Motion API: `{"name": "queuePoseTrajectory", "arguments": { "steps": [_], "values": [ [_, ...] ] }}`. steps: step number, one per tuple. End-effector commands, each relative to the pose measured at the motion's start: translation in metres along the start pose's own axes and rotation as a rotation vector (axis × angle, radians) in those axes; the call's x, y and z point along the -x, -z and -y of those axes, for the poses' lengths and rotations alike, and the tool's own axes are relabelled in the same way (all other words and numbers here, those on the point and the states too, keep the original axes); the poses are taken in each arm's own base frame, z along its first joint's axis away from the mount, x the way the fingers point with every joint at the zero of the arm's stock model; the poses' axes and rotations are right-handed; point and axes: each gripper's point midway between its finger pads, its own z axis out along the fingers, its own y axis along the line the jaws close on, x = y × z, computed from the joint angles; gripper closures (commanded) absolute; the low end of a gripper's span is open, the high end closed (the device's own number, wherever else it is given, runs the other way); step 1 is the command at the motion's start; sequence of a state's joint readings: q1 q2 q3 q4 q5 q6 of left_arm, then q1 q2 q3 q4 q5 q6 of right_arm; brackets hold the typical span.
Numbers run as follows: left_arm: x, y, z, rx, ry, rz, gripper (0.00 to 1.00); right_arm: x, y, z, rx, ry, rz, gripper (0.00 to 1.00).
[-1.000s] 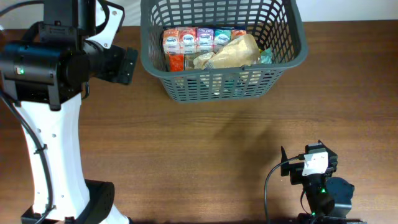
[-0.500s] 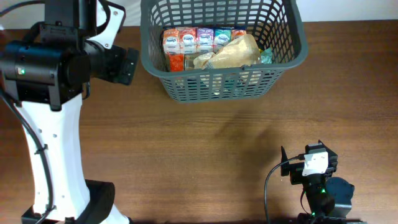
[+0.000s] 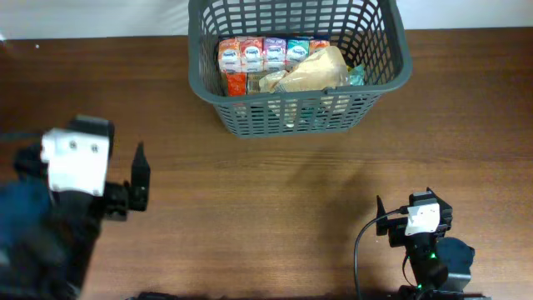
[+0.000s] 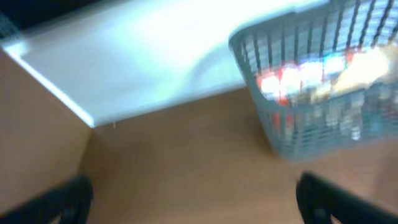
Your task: Pack container
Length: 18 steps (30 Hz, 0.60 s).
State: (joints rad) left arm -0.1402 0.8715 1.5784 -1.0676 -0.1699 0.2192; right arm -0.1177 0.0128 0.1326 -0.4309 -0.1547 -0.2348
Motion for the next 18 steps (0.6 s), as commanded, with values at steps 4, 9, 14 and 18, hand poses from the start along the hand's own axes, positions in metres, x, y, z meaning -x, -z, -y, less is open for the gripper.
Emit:
{"name": "queuePoseTrajectory", "arguments": {
  "steps": [4, 9, 14, 18],
  "values": [
    [-0.073, -0.038, 0.019, 0.055, 0.017, 0.155, 0.01, -0.001, -0.001, 0.0, -0.004, -0.006, 0.002, 0.01],
    [-0.116, -0.052, 0.024, 0.124, 0.054, 0.321, 0.01, -0.001, -0.001, 0.0, -0.004, -0.006, 0.002, 0.01],
    [-0.16, -0.067, 0.016, 0.228, 0.08, 0.387, 0.01, -0.001, -0.001, 0.0, -0.004, -0.006, 0.002, 0.01],
    [-0.187, -0.078, 0.017, 0.247, 0.082, 0.359, 0.01, -0.001, -0.001, 0.0, -0.004, -0.006, 0.002, 0.01]
  ]
}}
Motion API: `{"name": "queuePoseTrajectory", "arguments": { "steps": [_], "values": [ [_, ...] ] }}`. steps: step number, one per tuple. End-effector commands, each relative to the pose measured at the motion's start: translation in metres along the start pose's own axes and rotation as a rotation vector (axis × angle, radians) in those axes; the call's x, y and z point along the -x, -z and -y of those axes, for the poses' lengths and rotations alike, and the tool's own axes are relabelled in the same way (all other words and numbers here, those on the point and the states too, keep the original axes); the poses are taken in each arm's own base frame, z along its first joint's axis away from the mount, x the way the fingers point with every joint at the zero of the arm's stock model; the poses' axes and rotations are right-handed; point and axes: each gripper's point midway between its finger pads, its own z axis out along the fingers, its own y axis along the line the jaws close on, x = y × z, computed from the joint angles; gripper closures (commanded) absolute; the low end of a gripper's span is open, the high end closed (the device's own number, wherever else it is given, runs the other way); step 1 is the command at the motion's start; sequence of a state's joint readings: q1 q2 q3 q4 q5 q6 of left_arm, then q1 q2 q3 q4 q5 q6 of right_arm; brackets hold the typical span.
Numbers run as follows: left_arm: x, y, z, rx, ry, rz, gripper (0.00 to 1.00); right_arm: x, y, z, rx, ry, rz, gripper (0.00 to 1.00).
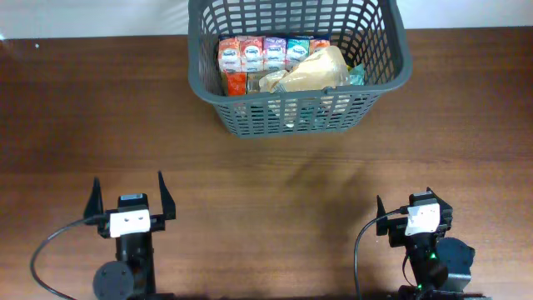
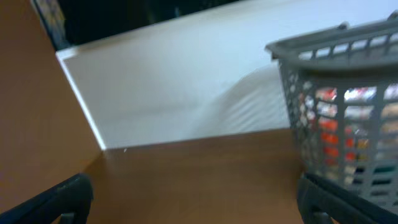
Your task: Pack container
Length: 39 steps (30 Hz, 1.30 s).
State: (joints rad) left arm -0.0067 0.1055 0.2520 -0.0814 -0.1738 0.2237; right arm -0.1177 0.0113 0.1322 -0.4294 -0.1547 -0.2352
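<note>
A grey slatted basket (image 1: 379,79) stands at the table's far middle. It holds a row of small colourful cartons (image 1: 265,52), a clear bag of bread (image 1: 310,71) and a teal packet (image 1: 356,77). In the left wrist view the basket (image 2: 348,112) sits ahead to the right. My left gripper (image 1: 129,193) is open and empty near the front left, well short of the basket; its dark fingertips (image 2: 68,196) frame bare table. My right gripper (image 1: 403,202) rests at the front right, its fingers apart with nothing between them.
A white wall or board (image 2: 186,81) runs behind the brown table's (image 1: 266,175) far edge. Black cables (image 1: 50,250) loop by each arm's base at the front edge.
My left arm was raised at the table's left edge; it now sits lower near the front left, pointing at the far wall, still open. The right arm and the basket have not moved.
</note>
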Motion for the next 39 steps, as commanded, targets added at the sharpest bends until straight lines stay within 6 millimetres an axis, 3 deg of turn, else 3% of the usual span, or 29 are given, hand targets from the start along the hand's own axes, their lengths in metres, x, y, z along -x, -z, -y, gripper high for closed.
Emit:
{"name": "queuePoseTrajectory", "arguments": {
  "steps": [1, 15, 23, 39],
  "values": [
    [-0.024, 0.0, 0.0, 0.02, -0.013, -0.018, 0.01, -0.002, -0.001, 0.0, -0.003, -0.007, -0.001, 0.01],
    [-0.079, -0.004, 0.013, 0.001, -0.027, -0.1, 0.01, -0.002, -0.001, 0.0, -0.003, -0.007, -0.001, 0.01],
    [-0.09, -0.003, 0.016, -0.008, -0.033, -0.137, 0.01, -0.002, -0.001, 0.0, -0.003, -0.007, -0.001, 0.01],
    [-0.09, -0.003, 0.016, -0.008, -0.033, -0.137, 0.01, -0.002, -0.001, 0.0, -0.003, -0.006, -0.001, 0.01]
  ]
}}
